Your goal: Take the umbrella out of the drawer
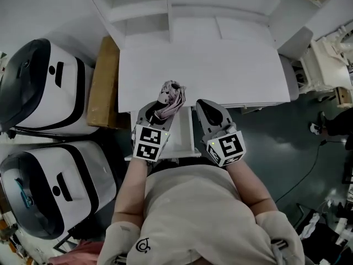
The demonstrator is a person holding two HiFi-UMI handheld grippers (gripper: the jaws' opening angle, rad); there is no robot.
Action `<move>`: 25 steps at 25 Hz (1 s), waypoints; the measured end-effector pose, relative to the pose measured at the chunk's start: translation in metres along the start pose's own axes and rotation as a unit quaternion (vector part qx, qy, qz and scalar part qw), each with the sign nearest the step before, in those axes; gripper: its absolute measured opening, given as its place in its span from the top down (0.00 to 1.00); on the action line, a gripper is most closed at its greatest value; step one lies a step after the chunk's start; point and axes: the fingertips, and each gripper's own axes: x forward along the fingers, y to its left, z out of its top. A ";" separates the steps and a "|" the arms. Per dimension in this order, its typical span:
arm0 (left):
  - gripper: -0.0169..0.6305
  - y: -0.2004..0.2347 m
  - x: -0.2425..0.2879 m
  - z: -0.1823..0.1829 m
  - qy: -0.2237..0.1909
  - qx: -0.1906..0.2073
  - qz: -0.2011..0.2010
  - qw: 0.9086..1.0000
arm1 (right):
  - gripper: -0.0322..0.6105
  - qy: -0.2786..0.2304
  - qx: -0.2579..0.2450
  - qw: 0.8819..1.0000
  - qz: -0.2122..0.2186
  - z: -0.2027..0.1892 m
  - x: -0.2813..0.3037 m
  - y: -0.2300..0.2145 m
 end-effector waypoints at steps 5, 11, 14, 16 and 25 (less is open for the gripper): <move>0.63 0.019 -0.031 0.052 -0.081 0.001 0.034 0.996 | 0.94 -0.029 -0.005 0.999 0.018 0.023 0.004 0.002; 0.63 0.040 -0.073 0.100 -0.178 -0.001 0.071 0.982 | 0.94 -0.050 -0.034 0.997 0.041 0.051 0.010 0.003; 0.63 0.044 -0.096 0.115 -0.218 -0.003 0.085 0.972 | 0.94 -0.060 -0.026 0.997 0.042 0.061 0.012 0.005; 0.63 0.046 -0.111 0.122 -0.239 -0.005 0.094 0.966 | 0.94 -0.077 -0.017 0.996 0.049 0.074 0.010 0.010; 0.63 0.043 -0.131 0.136 -0.272 0.006 0.099 0.957 | 0.94 -0.103 -0.026 0.993 0.041 0.097 0.005 0.009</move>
